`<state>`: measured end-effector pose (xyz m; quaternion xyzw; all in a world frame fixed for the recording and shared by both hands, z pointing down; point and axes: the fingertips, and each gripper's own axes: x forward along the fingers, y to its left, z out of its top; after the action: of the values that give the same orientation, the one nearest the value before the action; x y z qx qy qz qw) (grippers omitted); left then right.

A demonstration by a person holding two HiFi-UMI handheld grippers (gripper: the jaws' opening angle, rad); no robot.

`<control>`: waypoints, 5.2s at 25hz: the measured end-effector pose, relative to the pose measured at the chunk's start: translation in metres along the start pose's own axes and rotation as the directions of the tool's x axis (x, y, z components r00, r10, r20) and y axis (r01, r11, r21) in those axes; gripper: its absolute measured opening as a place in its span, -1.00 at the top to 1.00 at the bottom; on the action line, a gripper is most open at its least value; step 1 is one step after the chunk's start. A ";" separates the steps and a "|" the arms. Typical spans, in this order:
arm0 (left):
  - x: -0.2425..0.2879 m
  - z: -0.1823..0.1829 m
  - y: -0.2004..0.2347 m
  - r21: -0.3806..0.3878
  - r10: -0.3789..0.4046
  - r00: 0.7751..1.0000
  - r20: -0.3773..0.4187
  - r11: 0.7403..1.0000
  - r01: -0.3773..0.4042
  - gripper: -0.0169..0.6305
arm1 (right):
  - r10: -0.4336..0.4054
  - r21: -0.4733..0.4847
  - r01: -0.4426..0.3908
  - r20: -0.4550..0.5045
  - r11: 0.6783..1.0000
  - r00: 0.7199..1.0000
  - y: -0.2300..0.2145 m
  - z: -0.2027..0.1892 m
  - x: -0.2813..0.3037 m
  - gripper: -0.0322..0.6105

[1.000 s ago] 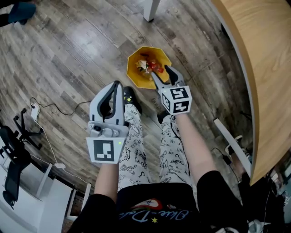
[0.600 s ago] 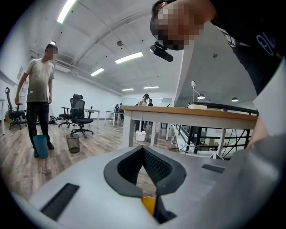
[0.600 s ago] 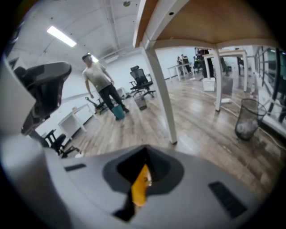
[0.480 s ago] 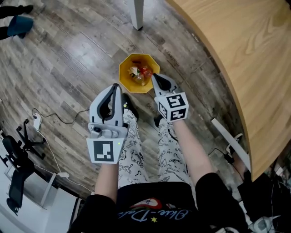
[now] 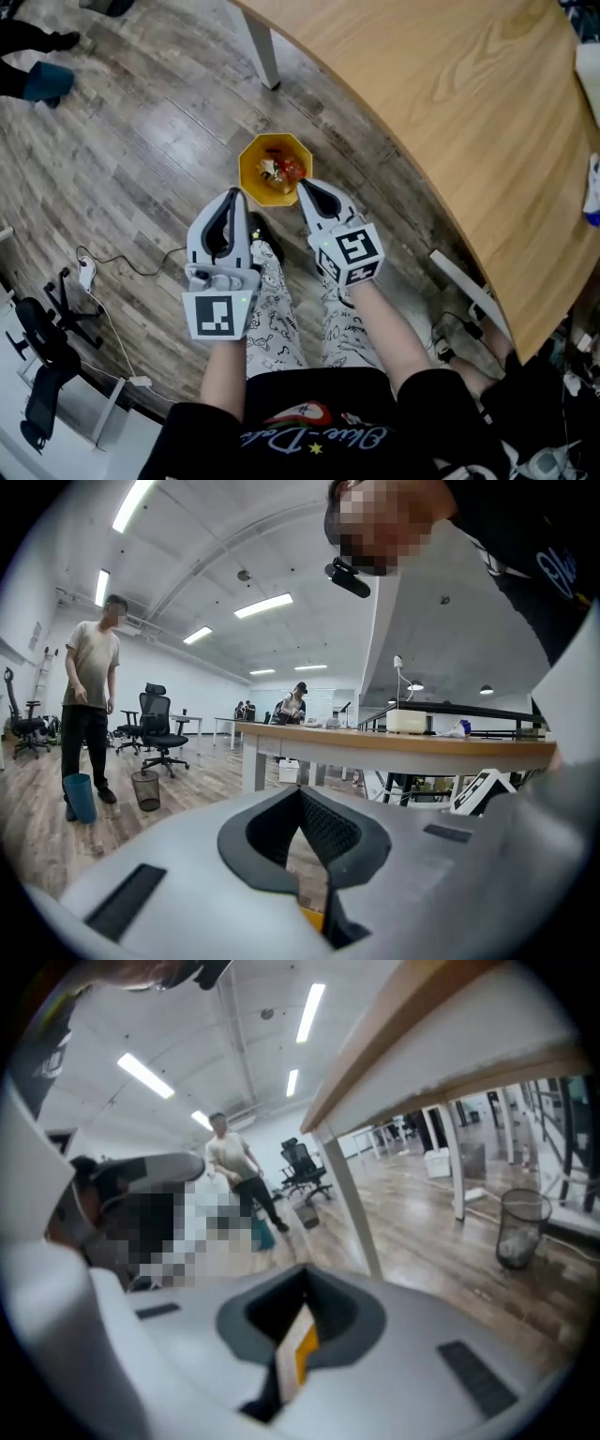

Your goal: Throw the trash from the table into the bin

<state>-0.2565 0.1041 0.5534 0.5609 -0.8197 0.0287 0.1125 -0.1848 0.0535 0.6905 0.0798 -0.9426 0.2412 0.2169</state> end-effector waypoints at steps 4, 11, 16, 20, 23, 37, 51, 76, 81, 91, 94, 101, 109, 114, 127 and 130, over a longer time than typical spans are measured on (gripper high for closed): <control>-0.008 0.025 -0.009 0.012 0.000 1.000 0.021 1.000 -0.001 0.91 | 0.043 -0.032 -0.041 0.091 0.999 0.995 0.025 0.046 -0.027 0.88; -0.007 0.061 -0.034 0.040 -0.039 0.999 0.026 0.998 0.038 0.91 | 0.060 -0.050 -0.052 0.179 0.997 0.982 0.036 0.098 -0.069 0.88; -0.001 0.095 -0.059 0.076 -0.066 0.997 0.038 0.995 0.063 0.91 | 0.081 -0.073 -0.063 0.264 0.995 0.961 0.036 0.144 -0.097 0.88; 0.002 0.127 -0.081 0.105 -0.114 0.992 0.061 0.989 0.107 0.91 | 0.086 -0.062 -0.070 0.333 0.996 0.939 0.040 0.177 -0.128 0.89; 0.005 0.154 -0.098 0.118 -0.140 0.986 0.093 0.985 0.128 0.91 | 0.063 -0.014 -0.062 0.373 0.998 0.926 0.036 0.191 -0.151 0.88; 0.036 0.214 -0.205 0.106 -0.304 0.944 0.132 0.951 0.291 0.91 | -0.195 0.023 0.217 0.537 0.976 0.821 -0.038 0.266 -0.282 0.88; 0.061 0.236 -0.339 0.124 -0.496 0.854 0.158 0.868 0.481 0.91 | -0.378 0.107 0.398 0.601 0.911 0.704 -0.114 0.265 -0.410 0.89; 0.051 0.256 -0.471 0.193 -0.698 0.695 0.172 0.716 0.671 0.91 | -0.593 0.248 0.596 0.633 0.764 0.497 -0.164 0.237 -0.567 0.88; 0.044 0.255 -0.482 0.195 -0.719 0.675 0.164 0.695 0.692 0.91 | -0.604 0.254 0.603 0.625 0.756 0.495 -0.162 0.230 -0.576 0.88; 0.074 0.259 -0.509 0.182 -0.745 0.642 0.181 0.667 0.722 0.91 | -0.668 0.276 0.657 0.578 0.701 0.469 -0.195 0.230 -0.586 0.88; 0.085 0.264 -0.519 0.186 -0.747 0.637 0.191 0.664 0.724 0.91 | -0.682 0.275 0.671 0.563 0.688 0.468 -0.214 0.233 -0.587 0.88; 0.113 0.261 -0.525 0.200 -0.745 0.643 0.174 0.667 0.718 0.91 | -0.690 0.279 0.676 0.550 0.683 0.470 -0.258 0.248 -0.577 0.88; 0.145 0.256 -0.550 0.174 -0.758 0.636 0.145 0.652 0.738 0.91 | -0.706 0.311 0.667 0.531 0.677 0.469 -0.298 0.251 -0.571 0.65; 0.163 0.249 -0.558 0.171 -0.762 0.637 0.119 0.647 0.743 0.91 | -0.724 0.309 0.684 0.501 0.661 0.474 -0.323 0.248 -0.565 0.64; 0.200 0.247 -0.559 0.153 -0.756 0.648 0.086 0.653 0.742 0.91 | -0.783 0.321 0.720 0.360 0.615 0.508 -0.382 0.238 -0.540 -0.02; 0.209 0.250 -0.558 0.151 -0.753 0.652 0.087 0.657 0.739 0.91 | -0.795 0.311 0.737 0.337 0.600 0.505 -0.395 0.235 -0.537 -0.09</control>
<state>0.1503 -0.3363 0.3116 0.8537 -0.5197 -0.0183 0.0271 0.3081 -0.3808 0.4306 0.5548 -0.8140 0.1546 0.0750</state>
